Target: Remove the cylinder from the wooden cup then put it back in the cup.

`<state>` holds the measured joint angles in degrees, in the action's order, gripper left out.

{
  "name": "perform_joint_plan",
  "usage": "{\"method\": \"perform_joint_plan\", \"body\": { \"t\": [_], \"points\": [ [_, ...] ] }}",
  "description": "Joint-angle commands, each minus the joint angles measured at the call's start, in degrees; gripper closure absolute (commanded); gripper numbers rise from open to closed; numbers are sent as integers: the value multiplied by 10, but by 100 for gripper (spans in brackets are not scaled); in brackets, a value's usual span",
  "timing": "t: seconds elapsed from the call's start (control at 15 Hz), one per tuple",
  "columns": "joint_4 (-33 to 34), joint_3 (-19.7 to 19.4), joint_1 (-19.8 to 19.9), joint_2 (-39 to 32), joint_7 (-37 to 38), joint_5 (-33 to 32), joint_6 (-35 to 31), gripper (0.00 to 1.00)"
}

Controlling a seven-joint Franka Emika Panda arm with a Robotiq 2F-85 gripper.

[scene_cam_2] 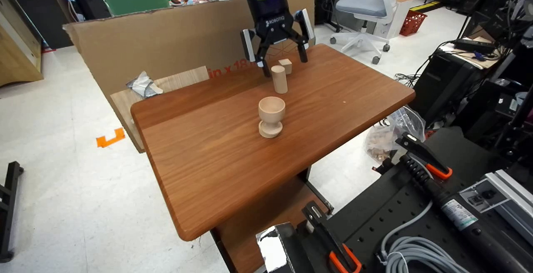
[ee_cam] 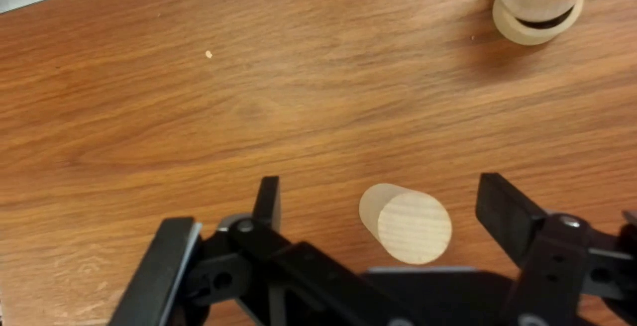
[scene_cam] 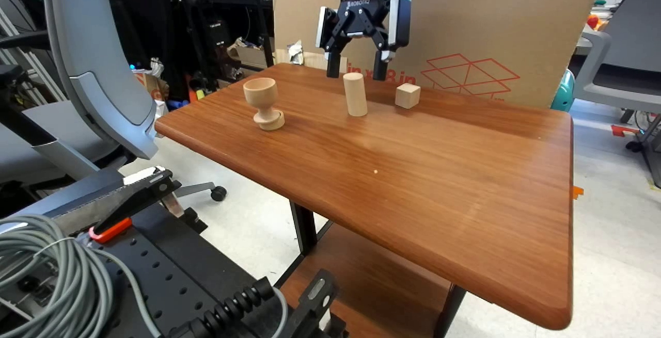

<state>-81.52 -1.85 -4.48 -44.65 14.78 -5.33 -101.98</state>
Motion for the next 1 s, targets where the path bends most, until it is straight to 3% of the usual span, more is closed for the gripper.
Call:
{"method": "perform_joint_plan", "body": {
  "t": [0.0, 0.07, 0.13, 0.67, 0.93],
  "points": [
    [56, -12, -15, -34, 9, -18, 39, 0],
    [66, -13, -16, -41, 8, -22, 48, 9],
    [77, -13, -17, -48, 8, -24, 57, 28],
    [130, -11, -22, -83, 0, -30, 100, 90],
    [133, -6, -20, -75, -9, -26, 114, 90]
  ]
}}
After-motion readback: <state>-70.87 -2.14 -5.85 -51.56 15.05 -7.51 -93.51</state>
